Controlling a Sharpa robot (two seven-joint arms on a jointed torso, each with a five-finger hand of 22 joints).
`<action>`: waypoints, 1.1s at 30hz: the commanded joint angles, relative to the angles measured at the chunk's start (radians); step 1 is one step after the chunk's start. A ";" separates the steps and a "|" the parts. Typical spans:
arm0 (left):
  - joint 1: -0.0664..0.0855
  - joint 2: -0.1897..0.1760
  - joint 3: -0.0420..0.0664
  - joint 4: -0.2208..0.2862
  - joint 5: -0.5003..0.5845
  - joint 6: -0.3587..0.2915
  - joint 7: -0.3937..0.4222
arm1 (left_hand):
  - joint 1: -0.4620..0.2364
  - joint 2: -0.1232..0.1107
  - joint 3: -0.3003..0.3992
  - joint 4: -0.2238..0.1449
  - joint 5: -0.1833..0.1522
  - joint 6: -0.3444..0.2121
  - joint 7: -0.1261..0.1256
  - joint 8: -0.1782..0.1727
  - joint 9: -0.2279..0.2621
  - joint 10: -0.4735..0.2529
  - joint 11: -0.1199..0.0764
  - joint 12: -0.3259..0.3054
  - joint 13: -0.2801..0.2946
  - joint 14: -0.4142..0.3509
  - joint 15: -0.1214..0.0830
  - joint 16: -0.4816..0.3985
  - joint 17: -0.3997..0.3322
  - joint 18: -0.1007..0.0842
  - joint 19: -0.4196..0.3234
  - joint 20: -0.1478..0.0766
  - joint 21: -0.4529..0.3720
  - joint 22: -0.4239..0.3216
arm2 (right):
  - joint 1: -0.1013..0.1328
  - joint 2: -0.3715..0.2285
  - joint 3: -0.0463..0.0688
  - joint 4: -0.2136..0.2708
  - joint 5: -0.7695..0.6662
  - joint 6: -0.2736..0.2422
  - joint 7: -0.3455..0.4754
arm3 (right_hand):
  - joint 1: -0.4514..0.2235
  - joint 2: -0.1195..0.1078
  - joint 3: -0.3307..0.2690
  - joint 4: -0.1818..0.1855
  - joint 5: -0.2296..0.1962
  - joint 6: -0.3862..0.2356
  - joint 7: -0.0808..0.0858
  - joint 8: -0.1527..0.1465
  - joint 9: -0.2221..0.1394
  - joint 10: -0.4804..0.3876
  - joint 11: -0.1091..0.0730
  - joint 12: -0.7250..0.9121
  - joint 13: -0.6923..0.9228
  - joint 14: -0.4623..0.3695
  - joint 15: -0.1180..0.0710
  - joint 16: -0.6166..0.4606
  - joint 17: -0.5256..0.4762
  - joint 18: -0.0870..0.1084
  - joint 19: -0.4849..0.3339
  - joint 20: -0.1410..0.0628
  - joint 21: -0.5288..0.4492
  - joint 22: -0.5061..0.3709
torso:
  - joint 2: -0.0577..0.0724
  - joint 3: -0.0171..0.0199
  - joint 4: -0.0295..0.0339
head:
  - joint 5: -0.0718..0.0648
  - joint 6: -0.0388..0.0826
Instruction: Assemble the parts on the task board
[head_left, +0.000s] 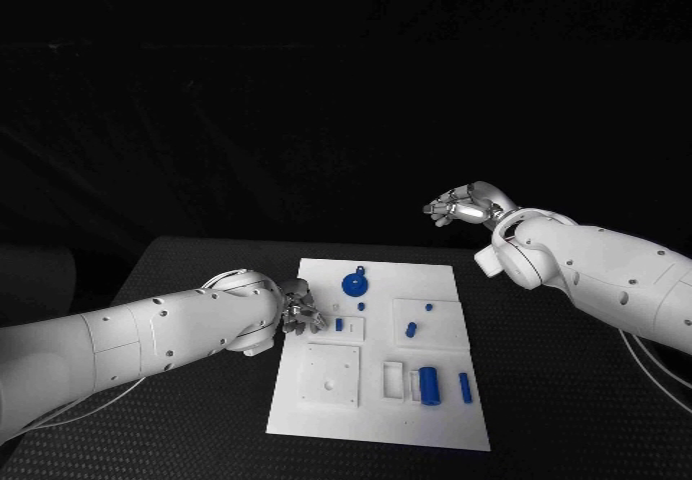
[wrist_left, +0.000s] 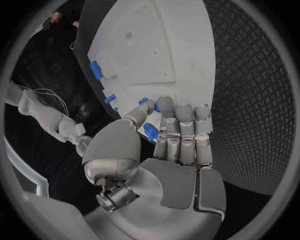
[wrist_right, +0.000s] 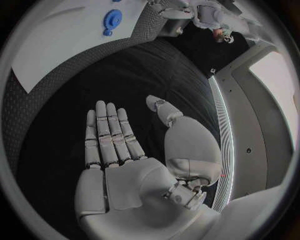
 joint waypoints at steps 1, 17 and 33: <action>-0.003 0.001 -0.001 0.002 0.081 -0.004 0.006 | 0.020 0.040 0.032 -0.045 0.044 0.014 -0.003 0.009 0.010 0.005 -0.004 -0.005 -0.001 0.010 -0.001 0.004 -0.001 -0.001 0.009 -0.072 -0.001 0.019 | 0.000 0.000 0.000 0.000 0.000 0.014 0.005 | 0.000 0.008 -0.002 0.001 0.005 -0.005 0.019 0.003 -0.001 0.006 0.001 -0.005 -0.001 0.004 0.003 -0.007 0.002 0.014 0.001 0.007 -0.004 0.002 | 0.000 0.0004 -0.0003 | -0.001 0.000; 0.001 -0.006 0.003 0.012 0.079 -0.003 -0.001 | 0.001 0.048 0.040 -0.073 0.089 0.021 -0.008 0.016 0.029 0.010 -0.009 -0.006 0.001 0.015 0.000 0.007 0.000 0.002 0.014 -0.071 0.002 0.019 | 0.000 0.000 0.000 -0.001 0.000 0.018 0.004 | 0.001 0.008 -0.002 0.001 0.005 -0.005 0.019 0.003 -0.002 0.006 0.001 -0.006 -0.001 0.004 0.003 -0.007 0.002 0.014 0.001 0.007 -0.005 0.002 | 0.001 0.0000 -0.0002 | 0.000 -0.001; 0.019 0.010 0.004 0.008 0.044 0.028 -0.011 | 0.000 0.052 0.045 -0.078 0.103 0.022 -0.010 0.018 0.036 0.010 -0.012 -0.006 0.001 0.017 0.000 0.008 0.000 0.002 0.016 -0.070 0.003 0.019 | -0.001 0.003 0.000 -0.003 -0.001 0.020 0.004 | 0.000 0.008 -0.002 0.001 0.005 -0.006 0.019 0.003 -0.002 0.006 0.001 -0.006 -0.001 0.004 0.003 -0.008 0.002 0.014 0.001 0.007 -0.006 0.003 | 0.001 0.0005 -0.0001 | 0.002 0.004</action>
